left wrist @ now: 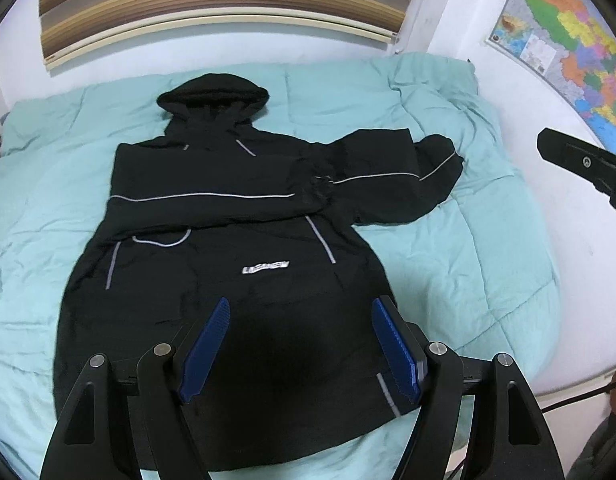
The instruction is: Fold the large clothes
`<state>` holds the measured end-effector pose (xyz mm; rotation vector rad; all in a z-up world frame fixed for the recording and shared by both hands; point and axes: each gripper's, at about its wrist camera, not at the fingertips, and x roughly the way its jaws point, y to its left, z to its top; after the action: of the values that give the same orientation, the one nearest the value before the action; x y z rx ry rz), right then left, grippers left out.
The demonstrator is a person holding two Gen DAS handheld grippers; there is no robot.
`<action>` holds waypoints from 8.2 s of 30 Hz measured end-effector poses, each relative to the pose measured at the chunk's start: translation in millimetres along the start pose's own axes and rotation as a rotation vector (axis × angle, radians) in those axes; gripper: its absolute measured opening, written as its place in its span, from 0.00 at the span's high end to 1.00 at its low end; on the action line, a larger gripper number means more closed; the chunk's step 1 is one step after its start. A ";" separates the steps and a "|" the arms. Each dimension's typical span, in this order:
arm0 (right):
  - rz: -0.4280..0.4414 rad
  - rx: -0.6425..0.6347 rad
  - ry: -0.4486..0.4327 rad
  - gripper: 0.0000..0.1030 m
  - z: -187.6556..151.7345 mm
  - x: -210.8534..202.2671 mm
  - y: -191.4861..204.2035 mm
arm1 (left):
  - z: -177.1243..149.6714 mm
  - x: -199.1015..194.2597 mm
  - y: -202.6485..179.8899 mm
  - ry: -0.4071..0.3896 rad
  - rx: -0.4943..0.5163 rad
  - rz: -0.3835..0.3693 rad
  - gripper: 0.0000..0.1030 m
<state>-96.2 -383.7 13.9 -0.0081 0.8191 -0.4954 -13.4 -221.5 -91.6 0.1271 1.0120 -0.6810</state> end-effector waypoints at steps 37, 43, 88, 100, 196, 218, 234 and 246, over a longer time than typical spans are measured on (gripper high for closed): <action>0.060 0.474 0.273 0.31 -14.3 330.9 -291.8 | 117.9 262.2 -78.0 0.212 -0.034 0.003 0.27; 0.150 0.521 0.265 0.31 -2.5 399.8 -321.0 | 145.0 320.1 -78.3 0.226 -0.071 0.003 0.27; 0.170 0.314 0.184 0.86 50.1 300.9 -176.1 | 124.3 227.3 43.1 0.100 -0.108 0.064 0.23; 0.360 -0.058 0.185 0.86 99.6 286.1 113.6 | 102.9 142.2 175.4 -0.017 -0.302 0.231 0.23; 0.286 -0.048 0.393 0.52 46.0 416.5 138.5 | 149.5 239.2 302.4 0.032 -0.273 0.057 0.38; 0.308 -0.098 0.438 0.52 -21.5 402.5 141.7 | 103.1 294.7 276.7 0.220 -0.296 0.097 0.38; 0.367 -0.057 0.463 0.51 68.5 369.6 120.5 | 182.4 196.0 282.1 0.068 -0.256 0.082 0.33; 0.342 0.142 0.265 0.51 191.5 454.6 106.3 | 322.8 268.2 334.2 -0.047 -0.207 0.086 0.33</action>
<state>344.5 -517.9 -192.0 0.3293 1.0190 -0.2317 511.1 -212.5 -204.0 -0.0262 1.0197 -0.4956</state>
